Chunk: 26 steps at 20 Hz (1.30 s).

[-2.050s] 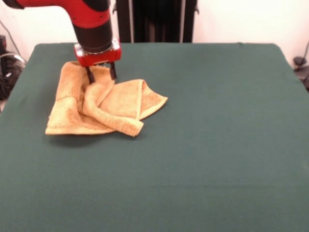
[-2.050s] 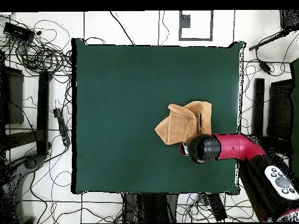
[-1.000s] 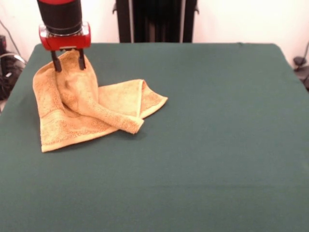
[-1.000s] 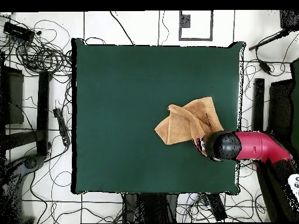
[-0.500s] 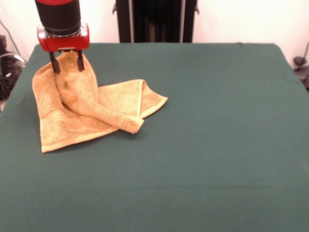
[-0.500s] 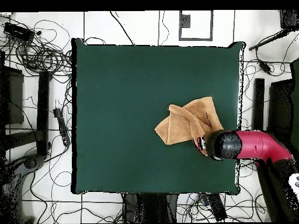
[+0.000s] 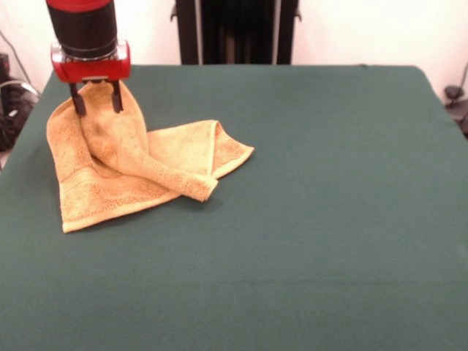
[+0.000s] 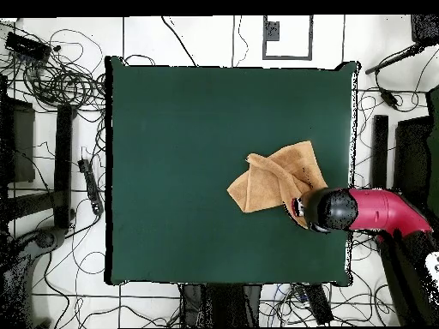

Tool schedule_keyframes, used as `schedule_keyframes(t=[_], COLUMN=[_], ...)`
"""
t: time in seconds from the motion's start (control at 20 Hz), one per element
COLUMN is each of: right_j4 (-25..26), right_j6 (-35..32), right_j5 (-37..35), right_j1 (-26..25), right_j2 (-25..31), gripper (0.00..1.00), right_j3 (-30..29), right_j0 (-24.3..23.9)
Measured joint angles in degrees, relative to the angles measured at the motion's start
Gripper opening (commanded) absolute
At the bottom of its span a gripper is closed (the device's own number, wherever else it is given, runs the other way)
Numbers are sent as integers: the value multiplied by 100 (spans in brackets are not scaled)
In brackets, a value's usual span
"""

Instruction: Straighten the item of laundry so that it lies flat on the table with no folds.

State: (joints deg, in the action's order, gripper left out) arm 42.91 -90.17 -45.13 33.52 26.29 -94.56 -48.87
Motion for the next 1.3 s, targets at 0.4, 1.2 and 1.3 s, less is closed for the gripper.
schedule_keyframes(t=[0.4, 1.2, 1.3], right_j4=[37, 145, 143], right_j6=[0, 0, 0], right_j5=[73, 137, 120], right_j1=[-360, -741, -749], right_j2=[0, 139, 164], gripper=[100, 100, 100], right_j3=[315, 572, 573], right_j0=[-28, -194, -220])
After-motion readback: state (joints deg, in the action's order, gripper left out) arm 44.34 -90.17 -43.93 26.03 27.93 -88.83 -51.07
